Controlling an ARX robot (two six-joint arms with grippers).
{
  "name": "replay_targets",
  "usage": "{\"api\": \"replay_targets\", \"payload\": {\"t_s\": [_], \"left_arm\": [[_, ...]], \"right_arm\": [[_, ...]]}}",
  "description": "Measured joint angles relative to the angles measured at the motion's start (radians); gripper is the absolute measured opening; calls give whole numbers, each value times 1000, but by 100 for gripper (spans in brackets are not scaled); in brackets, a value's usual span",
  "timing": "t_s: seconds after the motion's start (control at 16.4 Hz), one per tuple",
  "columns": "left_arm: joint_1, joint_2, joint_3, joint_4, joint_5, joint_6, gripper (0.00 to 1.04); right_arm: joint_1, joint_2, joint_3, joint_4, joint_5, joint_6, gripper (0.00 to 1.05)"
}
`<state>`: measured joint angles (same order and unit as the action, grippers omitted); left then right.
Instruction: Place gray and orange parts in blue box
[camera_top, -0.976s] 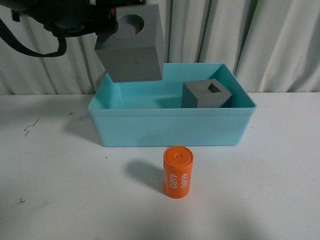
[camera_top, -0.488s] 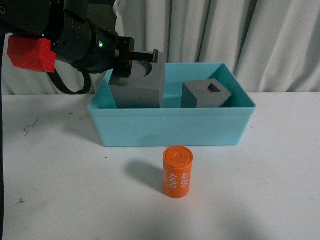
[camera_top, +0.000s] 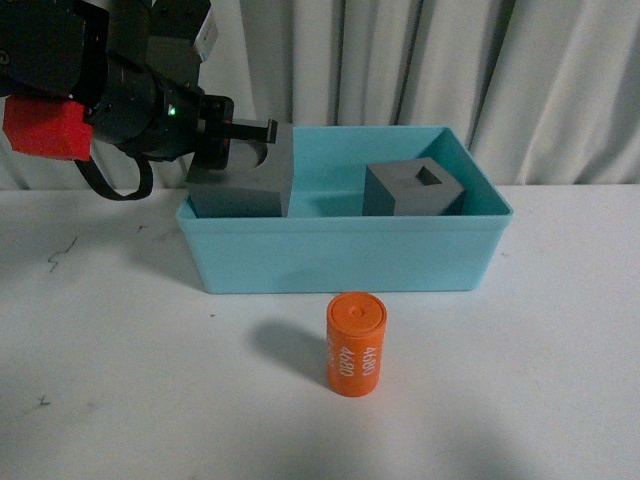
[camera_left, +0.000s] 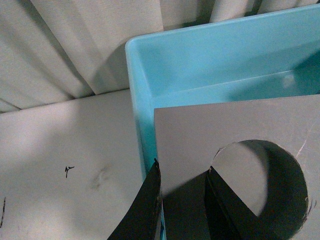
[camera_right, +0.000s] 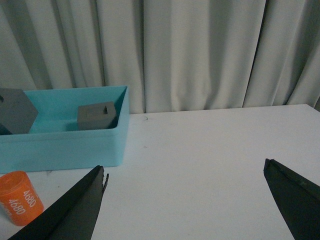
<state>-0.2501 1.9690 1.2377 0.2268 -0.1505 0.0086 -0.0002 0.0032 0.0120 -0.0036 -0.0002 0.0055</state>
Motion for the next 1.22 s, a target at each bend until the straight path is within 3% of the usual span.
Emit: {"api": "replay_targets", "payload": {"t_s": [0.12, 0.43, 0.49, 0.55, 0.73, 1.04, 1.1, 1.22], "left_arm": [[5, 0, 0, 1, 5, 0, 20], [32, -43, -32, -41, 32, -31, 73], [50, -154, -68, -118, 80, -118, 95], [61, -268, -112, -157, 130, -201, 99], [101, -829, -404, -327, 359, -437, 98], [216, -1350, -758, -694, 364, -514, 98], [268, -1493, -867, -850, 371, -525, 98], [275, -1567, -909, -892, 376, -526, 98]], "right_arm": [[0, 0, 0, 0, 0, 0, 98], [0, 0, 0, 0, 0, 0, 98], [0, 0, 0, 0, 0, 0, 98], [0, 0, 0, 0, 0, 0, 98], [0, 0, 0, 0, 0, 0, 98], [0, 0, 0, 0, 0, 0, 98], [0, 0, 0, 0, 0, 0, 98], [0, 0, 0, 0, 0, 0, 98]]}}
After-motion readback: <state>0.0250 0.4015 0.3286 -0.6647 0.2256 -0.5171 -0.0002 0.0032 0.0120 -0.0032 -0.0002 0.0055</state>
